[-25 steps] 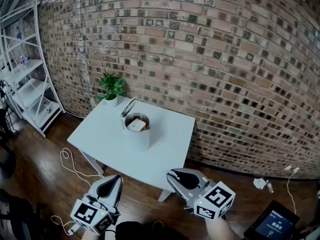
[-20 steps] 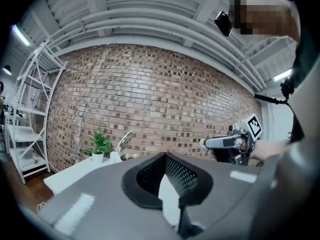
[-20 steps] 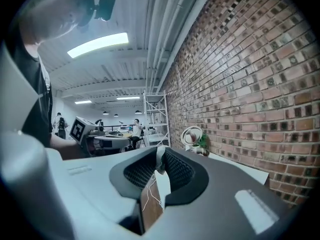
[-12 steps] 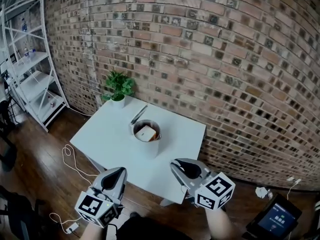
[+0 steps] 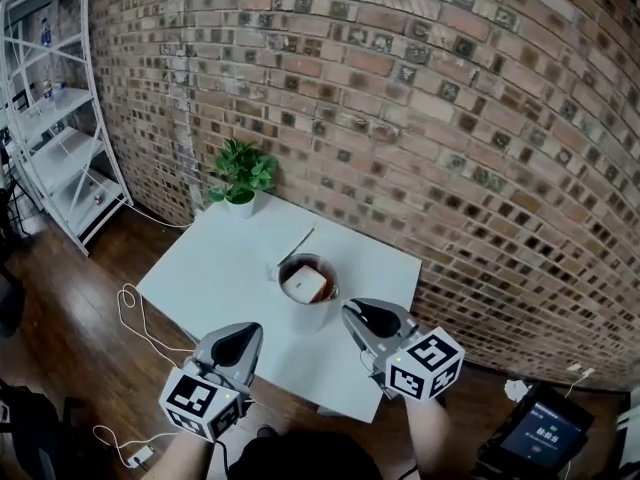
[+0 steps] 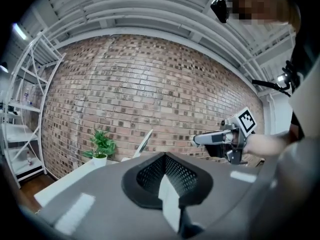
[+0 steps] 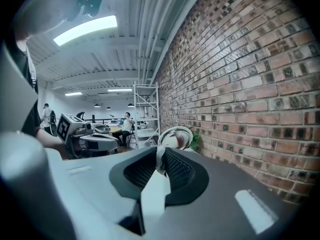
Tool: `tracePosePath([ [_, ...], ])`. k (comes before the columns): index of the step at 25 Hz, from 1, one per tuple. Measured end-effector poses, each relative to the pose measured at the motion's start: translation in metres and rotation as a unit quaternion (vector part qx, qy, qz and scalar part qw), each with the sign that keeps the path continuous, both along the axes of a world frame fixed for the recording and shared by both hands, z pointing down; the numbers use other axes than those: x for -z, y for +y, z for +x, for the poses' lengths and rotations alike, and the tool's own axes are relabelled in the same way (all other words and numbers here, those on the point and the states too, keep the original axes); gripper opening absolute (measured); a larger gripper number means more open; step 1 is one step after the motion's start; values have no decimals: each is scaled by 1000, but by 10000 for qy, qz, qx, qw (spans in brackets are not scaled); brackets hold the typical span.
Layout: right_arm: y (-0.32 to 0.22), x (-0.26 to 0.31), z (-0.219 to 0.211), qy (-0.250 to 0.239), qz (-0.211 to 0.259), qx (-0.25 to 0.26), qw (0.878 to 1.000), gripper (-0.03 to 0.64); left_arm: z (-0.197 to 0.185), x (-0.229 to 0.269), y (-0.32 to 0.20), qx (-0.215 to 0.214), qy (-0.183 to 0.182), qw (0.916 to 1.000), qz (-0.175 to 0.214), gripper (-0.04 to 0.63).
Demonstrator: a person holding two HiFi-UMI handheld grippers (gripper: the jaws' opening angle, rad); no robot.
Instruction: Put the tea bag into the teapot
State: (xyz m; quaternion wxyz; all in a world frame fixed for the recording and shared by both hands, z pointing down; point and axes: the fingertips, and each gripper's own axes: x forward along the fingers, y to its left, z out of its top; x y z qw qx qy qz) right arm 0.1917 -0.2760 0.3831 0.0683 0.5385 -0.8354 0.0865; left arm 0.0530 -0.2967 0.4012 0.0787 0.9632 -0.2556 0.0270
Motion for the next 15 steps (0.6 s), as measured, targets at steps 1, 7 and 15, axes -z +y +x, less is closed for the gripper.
tracePosePath([
  [1, -6, -4, 2, -28, -44, -16, 10000, 54, 4, -3, -3, -12, 19, 10000, -39, 5],
  [7, -40, -44, -2, 341, -407, 385, 9978, 54, 26, -39, -26, 119, -168, 9993, -306, 5],
  [15, -87, -65, 16, 96, -561, 290, 9980, 54, 45, -59, -44, 54, -476, 9988, -91, 5],
])
